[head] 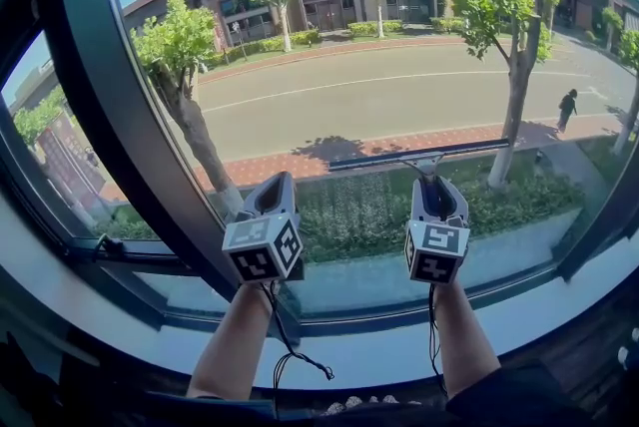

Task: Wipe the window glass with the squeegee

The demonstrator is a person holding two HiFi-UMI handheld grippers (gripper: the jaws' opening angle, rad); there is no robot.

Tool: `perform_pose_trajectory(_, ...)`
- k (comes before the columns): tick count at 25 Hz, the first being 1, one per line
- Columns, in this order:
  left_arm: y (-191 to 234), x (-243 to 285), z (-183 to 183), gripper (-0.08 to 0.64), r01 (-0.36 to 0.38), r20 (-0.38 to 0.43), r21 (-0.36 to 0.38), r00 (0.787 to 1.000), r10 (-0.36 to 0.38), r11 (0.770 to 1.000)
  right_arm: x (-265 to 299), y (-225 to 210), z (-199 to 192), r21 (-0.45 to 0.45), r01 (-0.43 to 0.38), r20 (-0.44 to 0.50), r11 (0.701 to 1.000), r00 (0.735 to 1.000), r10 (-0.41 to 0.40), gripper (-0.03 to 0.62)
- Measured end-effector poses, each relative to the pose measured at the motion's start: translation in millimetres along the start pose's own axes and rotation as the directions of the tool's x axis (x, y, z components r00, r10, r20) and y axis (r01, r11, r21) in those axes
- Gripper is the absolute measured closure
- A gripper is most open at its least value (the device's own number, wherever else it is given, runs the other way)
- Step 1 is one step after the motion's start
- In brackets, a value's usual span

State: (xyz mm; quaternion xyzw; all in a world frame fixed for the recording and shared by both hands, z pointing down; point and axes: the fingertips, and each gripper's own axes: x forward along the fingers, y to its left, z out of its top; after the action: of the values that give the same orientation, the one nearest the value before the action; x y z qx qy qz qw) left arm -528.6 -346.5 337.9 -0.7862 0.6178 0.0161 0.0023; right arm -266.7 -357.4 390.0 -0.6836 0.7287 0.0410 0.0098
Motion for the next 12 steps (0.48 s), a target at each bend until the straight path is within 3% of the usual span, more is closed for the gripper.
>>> perform_pose_trajectory(12, 6, -6, 9, 0.558, -0.029, 0.023, -0.001, 0.999, 0.029, 1.0, -5, 1, 21, 0.029, -0.028, -0.021, 0.999, 0.999, 0.029, 0.462)
